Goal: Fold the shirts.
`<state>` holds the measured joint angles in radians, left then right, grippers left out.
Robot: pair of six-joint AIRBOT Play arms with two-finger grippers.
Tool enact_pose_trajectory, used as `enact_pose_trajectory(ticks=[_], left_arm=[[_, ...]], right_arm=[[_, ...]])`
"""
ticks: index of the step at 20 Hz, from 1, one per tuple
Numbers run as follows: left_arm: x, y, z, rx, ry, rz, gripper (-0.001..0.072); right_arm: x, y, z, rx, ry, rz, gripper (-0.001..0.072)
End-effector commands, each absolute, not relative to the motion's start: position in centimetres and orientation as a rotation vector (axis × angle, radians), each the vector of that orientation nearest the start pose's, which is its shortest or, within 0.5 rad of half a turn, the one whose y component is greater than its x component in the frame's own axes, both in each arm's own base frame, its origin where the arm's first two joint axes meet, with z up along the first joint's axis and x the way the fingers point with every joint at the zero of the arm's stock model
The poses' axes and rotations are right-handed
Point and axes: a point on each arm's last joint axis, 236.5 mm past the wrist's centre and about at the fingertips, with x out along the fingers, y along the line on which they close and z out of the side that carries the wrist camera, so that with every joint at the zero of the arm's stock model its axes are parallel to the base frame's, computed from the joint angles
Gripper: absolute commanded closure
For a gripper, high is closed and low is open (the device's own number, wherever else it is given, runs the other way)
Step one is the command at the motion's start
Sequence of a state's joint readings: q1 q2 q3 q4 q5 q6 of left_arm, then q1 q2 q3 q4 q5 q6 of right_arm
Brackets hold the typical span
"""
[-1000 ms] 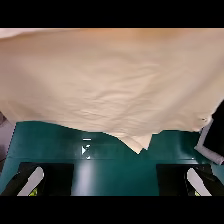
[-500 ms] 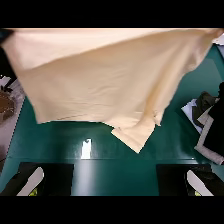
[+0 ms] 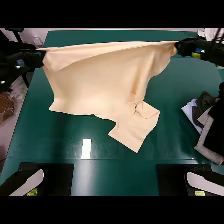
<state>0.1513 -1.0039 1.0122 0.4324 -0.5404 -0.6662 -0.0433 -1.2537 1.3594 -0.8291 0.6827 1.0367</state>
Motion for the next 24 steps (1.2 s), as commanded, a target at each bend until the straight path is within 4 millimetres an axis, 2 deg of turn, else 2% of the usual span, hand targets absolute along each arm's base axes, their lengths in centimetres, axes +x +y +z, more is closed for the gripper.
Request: enact_pose_trajectory(ticks=[1,4,6,8,12,13,14,15,16,17,19,21,23,24], left_arm=[[49.5,-2.5,16.0,-0.281,0.310,-0.220,0.0687],[51.2,-2.5,11.5,-0.324,0.380,-0.217,0.0687],[51.8,-2.4,9.5,-0.327,0.410,-0.217,0.0687],[52.2,-2.2,8.8,-0.325,0.413,-0.208,0.0687],[52.9,-0.8,9.3,-0.309,0.376,-0.155,0.0684],[53.0,-0.8,9.8,-0.280,0.365,-0.162,0.0509],[53.2,-0.8,10.3,-0.259,0.353,-0.167,0.0353],[53.5,-0.8,11.1,-0.241,0.336,-0.170,0.0259],[53.8,-0.4,12.0,-0.219,0.315,-0.163,0.0257],[54.2,0.2,13.0,-0.211,0.291,-0.142,0.0258],[54.8,1.4,14.9,-0.197,0.249,-0.099,0.0258],[55.1,1.5,16.0,-0.179,0.227,-0.099,0.0257],[54.6,0.1,15.4,-0.076,0.260,-0.177,0.0258],[53.7,-1.0,14.2,-0.028,0.319,-0.257,0.0258]], right_arm=[[54.7,8.0,17.7,0.131,0.452,0.362,0.0688],[57.5,8.1,16.1,0.121,0.472,0.373,0.0688],[59.0,8.4,14.9,0.121,0.492,0.387,0.0688],[60.0,8.8,14.0,0.119,0.515,0.412,0.0688],[61.6,8.9,13.3,0.110,0.519,0.421,0.0686],[61.8,8.8,13.3,0.108,0.515,0.419,0.0653],[62.1,8.6,13.3,0.110,0.507,0.410,0.0467],[62.4,8.2,13.5,0.111,0.492,0.394,0.0268],[62.7,7.7,13.7,0.113,0.479,0.379,0.0173],[62.8,7.0,13.9,0.117,0.473,0.366,0.0122],[62.7,6.2,14.1,0.120,0.479,0.364,0.0122],[62.4,5.1,15.0,0.120,0.487,0.371,0.0123],[61.2,4.6,16.2,0.142,0.529,0.408,0.0122],[60.3,4.4,16.7,0.174,0.571,0.428,0.0122]])
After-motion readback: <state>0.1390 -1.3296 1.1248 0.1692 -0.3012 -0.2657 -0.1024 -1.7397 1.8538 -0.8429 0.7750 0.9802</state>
